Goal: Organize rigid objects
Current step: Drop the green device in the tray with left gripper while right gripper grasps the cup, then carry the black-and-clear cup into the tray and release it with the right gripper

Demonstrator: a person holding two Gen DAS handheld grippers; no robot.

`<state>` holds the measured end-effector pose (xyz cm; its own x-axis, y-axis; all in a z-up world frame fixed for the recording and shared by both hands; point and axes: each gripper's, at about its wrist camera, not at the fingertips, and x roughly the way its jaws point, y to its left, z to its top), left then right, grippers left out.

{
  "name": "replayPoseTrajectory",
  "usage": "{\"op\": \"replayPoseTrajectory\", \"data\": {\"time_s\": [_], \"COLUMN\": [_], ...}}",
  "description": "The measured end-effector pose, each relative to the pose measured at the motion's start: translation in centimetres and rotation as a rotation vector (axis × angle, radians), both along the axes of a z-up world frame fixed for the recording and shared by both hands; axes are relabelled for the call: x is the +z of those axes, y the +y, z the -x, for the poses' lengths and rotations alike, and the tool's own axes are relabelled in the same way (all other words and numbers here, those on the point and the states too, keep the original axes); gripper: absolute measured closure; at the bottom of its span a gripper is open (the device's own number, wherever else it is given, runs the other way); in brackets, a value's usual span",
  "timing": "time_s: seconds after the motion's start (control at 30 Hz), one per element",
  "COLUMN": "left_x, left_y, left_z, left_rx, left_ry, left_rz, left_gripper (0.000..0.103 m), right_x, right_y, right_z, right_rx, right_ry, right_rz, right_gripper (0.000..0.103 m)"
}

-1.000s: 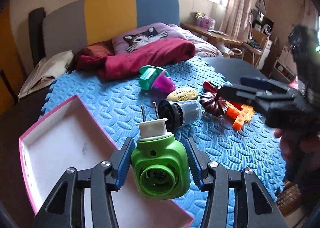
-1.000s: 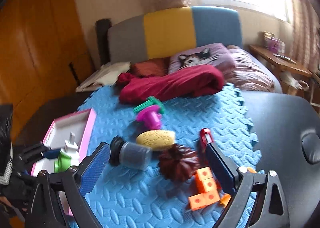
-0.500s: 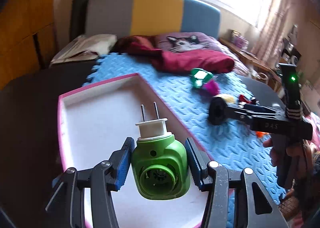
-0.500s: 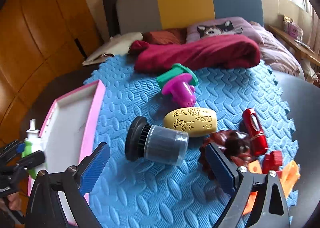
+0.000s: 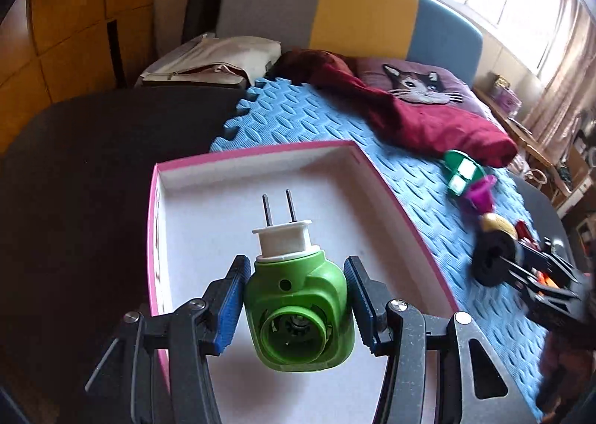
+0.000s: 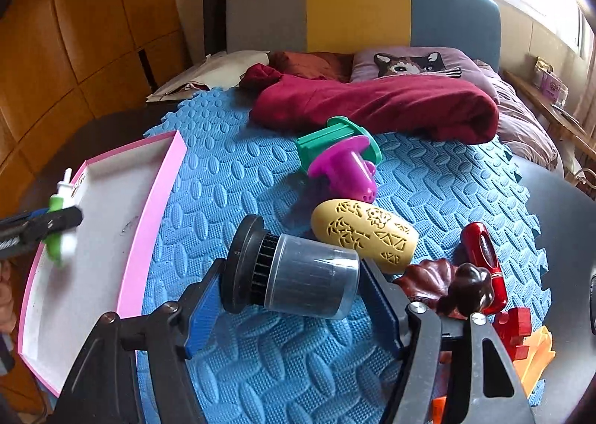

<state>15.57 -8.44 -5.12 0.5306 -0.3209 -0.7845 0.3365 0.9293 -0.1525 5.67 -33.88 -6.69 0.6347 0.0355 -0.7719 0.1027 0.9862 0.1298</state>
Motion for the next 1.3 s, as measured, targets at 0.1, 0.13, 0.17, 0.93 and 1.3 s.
{"op": "replayPoseTrajectory", "data": {"time_s": [0.1, 0.13, 0.17, 0.93, 1.3], "left_x": [-0.8, -0.9, -0.9, 1.9, 1.8], "left_y": [-0.2, -0.3, -0.4, 0.3, 1.8], "left_z": [-1.4, -1.8, -1.9, 4.1, 9.4], "left_rx": [0.012, 0.010, 0.011, 0.077, 0.069], "left_ry": [0.012, 0.019, 0.019, -0.089, -0.101], "left_rz": [-0.007, -0.003, -0.001, 0.014, -0.009], "left_gripper": [0.050, 0.050, 0.051, 0.023, 0.023], "right_x": [0.0, 0.0, 0.0, 0.0, -0.1], "right_y": [0.0, 0.1, 0.1, 0.6, 1.2], "right_z": [0.0, 0.0, 0.0, -0.1, 0.0], "right_rx": [-0.001, -0.001, -0.001, 0.000, -0.001], "right_ry": [0.000, -0.001, 0.000, -0.007, -0.007], "right_rz": [-0.003, -0.003, -0.002, 0.042, 0.085], "right_gripper": [0.032, 0.032, 0.032, 0.032, 0.032]}}
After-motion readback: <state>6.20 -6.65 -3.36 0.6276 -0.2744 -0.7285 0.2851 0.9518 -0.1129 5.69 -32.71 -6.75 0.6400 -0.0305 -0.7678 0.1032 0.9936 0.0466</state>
